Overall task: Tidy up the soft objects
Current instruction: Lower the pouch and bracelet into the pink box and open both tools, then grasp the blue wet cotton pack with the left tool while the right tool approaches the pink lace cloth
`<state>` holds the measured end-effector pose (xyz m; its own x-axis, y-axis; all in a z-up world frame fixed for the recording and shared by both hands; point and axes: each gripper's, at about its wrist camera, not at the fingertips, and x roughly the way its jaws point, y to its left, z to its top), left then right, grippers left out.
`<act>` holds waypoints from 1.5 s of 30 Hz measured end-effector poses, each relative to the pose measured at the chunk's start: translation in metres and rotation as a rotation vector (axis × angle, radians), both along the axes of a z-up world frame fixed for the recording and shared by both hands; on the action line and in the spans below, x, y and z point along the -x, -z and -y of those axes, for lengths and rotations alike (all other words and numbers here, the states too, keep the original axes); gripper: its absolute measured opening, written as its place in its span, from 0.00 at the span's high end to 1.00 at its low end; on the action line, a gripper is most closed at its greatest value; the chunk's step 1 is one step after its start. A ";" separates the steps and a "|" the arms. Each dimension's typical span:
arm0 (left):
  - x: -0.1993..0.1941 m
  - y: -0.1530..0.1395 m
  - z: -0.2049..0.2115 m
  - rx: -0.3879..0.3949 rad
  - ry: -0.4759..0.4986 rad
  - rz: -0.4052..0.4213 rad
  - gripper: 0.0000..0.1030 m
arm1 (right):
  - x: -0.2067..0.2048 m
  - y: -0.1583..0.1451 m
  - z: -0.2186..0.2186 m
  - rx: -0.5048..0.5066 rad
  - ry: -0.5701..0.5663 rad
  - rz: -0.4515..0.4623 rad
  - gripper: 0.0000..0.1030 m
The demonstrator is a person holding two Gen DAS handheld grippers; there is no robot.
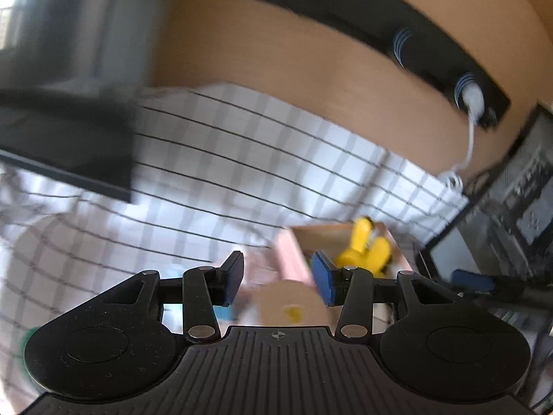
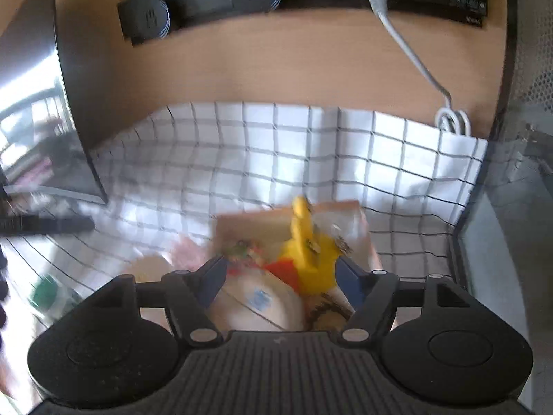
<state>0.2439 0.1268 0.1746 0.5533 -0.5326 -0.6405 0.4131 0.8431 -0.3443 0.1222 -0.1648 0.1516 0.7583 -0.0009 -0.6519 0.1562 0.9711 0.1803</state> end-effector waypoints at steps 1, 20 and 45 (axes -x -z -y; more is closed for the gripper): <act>0.000 -0.004 -0.015 0.001 -0.020 0.008 0.53 | -0.004 -0.014 -0.004 -0.016 -0.008 0.009 0.32; 0.025 0.011 -0.045 -0.195 0.034 0.084 0.53 | -0.134 -0.138 -0.155 0.020 -0.456 -0.135 0.17; 0.011 0.085 -0.017 -0.208 -0.117 -0.050 0.53 | -0.236 0.025 -0.164 -0.079 -0.521 -0.521 0.27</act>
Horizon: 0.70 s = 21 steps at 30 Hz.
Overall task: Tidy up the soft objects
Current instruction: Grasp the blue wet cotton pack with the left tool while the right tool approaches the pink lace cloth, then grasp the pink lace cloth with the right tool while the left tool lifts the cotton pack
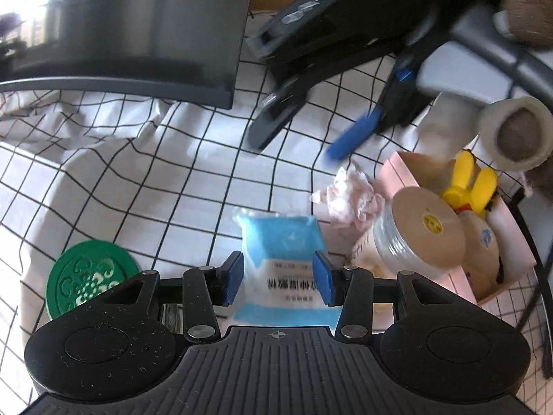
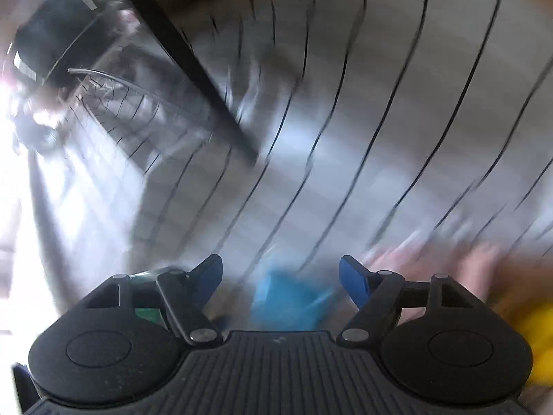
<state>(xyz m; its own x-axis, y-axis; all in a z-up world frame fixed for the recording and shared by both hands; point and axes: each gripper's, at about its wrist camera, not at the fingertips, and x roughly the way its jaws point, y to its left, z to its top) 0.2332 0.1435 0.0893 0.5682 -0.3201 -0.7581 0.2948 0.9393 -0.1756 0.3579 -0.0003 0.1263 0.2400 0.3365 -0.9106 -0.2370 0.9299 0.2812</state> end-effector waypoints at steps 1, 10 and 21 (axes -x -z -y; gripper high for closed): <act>-0.001 0.000 0.002 0.000 0.001 0.000 0.53 | 0.004 -0.010 0.002 0.050 -0.017 0.072 0.27; -0.004 0.014 0.037 -0.131 0.063 0.007 0.52 | 0.012 -0.024 0.046 0.179 -0.016 0.210 0.23; -0.016 0.031 0.029 -0.191 0.041 -0.055 0.41 | 0.000 0.006 0.048 0.140 -0.003 0.095 0.23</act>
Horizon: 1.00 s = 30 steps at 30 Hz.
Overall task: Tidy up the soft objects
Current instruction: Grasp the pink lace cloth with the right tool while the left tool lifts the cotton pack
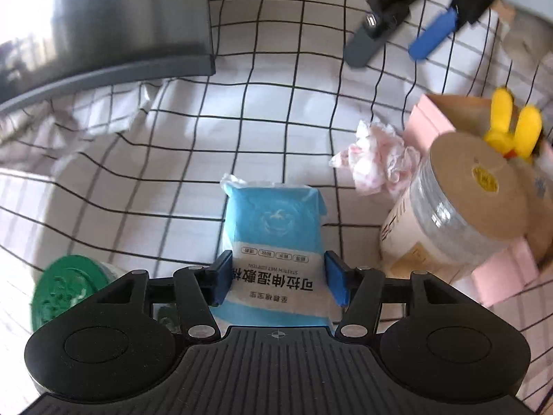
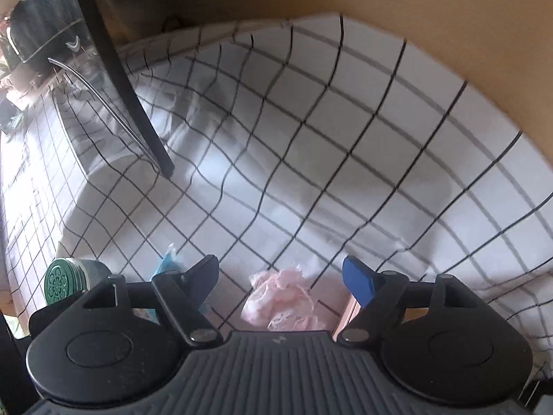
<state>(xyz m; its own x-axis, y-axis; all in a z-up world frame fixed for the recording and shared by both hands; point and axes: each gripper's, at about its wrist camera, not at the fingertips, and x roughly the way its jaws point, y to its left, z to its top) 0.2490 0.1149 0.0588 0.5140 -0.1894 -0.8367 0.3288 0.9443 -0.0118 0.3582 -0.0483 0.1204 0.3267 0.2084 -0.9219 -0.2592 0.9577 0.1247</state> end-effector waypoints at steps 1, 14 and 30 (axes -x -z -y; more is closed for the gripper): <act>-0.003 0.001 -0.002 0.025 -0.004 -0.009 0.40 | -0.001 0.005 0.000 -0.002 0.002 -0.024 0.23; -0.002 0.004 -0.007 0.096 -0.046 -0.046 0.42 | -0.029 0.068 -0.034 0.090 -0.036 -0.246 0.45; 0.045 -0.078 -0.042 0.166 -0.063 0.127 0.45 | 0.027 -0.061 -0.068 0.017 -0.068 -0.006 0.90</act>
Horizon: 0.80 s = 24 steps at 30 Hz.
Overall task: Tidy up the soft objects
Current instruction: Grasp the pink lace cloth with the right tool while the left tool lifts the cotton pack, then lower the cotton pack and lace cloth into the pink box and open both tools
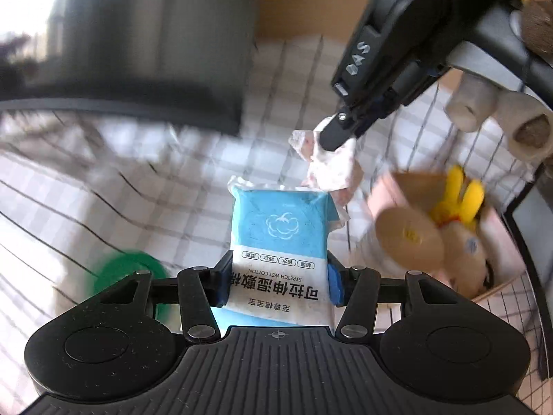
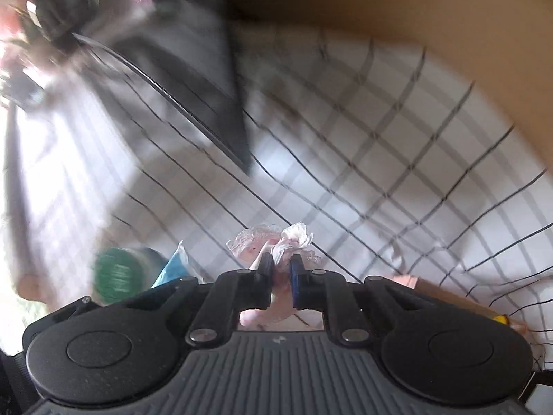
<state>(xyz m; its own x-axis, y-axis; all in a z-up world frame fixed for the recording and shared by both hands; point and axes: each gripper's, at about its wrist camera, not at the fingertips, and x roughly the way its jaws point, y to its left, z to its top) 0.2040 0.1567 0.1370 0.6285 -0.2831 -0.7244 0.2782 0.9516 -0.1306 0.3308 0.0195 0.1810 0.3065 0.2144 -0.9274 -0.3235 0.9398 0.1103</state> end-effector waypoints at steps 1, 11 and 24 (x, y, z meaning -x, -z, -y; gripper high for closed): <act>0.004 -0.011 -0.005 -0.016 -0.013 0.028 0.45 | 0.011 -0.017 -0.003 -0.016 -0.004 0.039 0.90; 0.036 -0.077 -0.031 -0.034 -0.082 0.165 0.45 | 0.087 -0.103 0.002 -0.094 0.003 0.270 0.90; 0.035 -0.089 0.041 0.077 0.046 0.154 0.45 | 0.172 -0.117 0.118 -0.170 0.295 0.514 0.90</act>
<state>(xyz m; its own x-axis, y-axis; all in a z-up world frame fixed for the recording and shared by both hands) 0.1688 0.1155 0.2257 0.7157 -0.3649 -0.5955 0.3435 0.9263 -0.1548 0.1592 -0.0986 0.2977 0.7739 0.1841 -0.6059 -0.1039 0.9808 0.1653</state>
